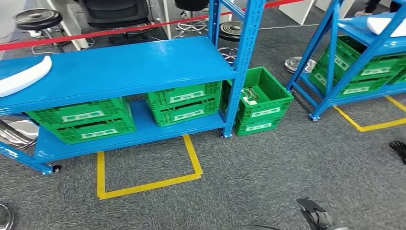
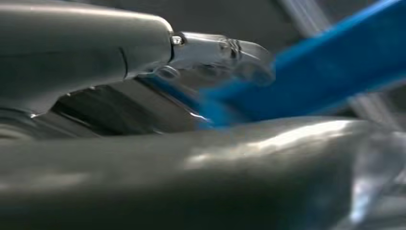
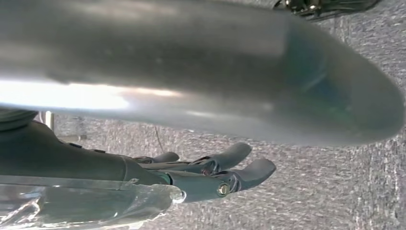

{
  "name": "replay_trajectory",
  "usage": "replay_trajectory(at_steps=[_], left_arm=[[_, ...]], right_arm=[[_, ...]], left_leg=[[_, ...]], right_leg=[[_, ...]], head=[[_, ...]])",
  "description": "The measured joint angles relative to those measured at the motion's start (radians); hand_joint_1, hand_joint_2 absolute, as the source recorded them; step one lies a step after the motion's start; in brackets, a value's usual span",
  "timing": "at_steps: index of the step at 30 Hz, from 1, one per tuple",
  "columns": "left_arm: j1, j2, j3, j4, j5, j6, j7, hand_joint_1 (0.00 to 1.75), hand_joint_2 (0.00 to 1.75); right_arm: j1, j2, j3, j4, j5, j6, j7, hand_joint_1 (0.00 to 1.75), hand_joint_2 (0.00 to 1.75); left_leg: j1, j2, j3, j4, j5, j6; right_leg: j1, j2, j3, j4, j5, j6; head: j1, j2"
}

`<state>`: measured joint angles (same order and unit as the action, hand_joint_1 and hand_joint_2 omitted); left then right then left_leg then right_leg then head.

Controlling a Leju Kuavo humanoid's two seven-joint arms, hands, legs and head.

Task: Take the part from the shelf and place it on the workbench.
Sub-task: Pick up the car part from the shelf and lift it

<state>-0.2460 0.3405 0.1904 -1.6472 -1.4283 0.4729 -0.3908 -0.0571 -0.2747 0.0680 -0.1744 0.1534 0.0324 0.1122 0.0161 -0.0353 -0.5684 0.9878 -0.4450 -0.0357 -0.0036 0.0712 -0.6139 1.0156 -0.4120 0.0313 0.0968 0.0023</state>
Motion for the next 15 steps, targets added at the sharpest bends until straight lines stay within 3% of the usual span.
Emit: replay_trajectory(at_steps=[3,6,10,15], left_arm=[[-0.129,0.044,-0.315,0.085,0.01,-0.064,0.099,0.0,0.0],[-0.197,0.079,-0.523,0.137,0.016,-0.074,0.158,0.0,0.0],[-0.256,0.094,-0.68,0.2,0.074,-0.155,0.161,0.0,0.0],[-0.266,0.017,-0.784,0.331,0.307,-0.209,0.081,0.0,0.0]], right_arm=[[0.003,-0.003,0.008,0.0,0.007,0.001,0.002,0.0,0.0],[0.006,-0.004,0.011,0.0,0.008,0.002,0.003,0.0,0.0],[0.007,-0.005,0.013,0.0,0.008,0.004,0.003,0.0,0.0],[0.006,-0.005,0.011,0.0,0.006,0.008,0.009,0.0,0.0]], left_leg=[[-0.001,0.005,-0.005,0.0,0.005,0.001],[-0.002,0.008,-0.006,0.0,0.005,0.001],[-0.002,0.009,-0.007,0.0,0.005,0.001],[-0.002,0.008,-0.008,0.0,0.005,0.002]], right_leg=[[-0.002,0.005,-0.005,0.0,0.005,0.002],[-0.004,0.009,-0.007,0.0,0.006,0.002],[-0.004,0.008,-0.009,0.0,0.005,0.003],[-0.004,0.007,-0.009,0.0,0.004,0.003]], head=[[0.0,0.0],[0.0,0.0],[0.0,0.0],[0.0,0.0]])
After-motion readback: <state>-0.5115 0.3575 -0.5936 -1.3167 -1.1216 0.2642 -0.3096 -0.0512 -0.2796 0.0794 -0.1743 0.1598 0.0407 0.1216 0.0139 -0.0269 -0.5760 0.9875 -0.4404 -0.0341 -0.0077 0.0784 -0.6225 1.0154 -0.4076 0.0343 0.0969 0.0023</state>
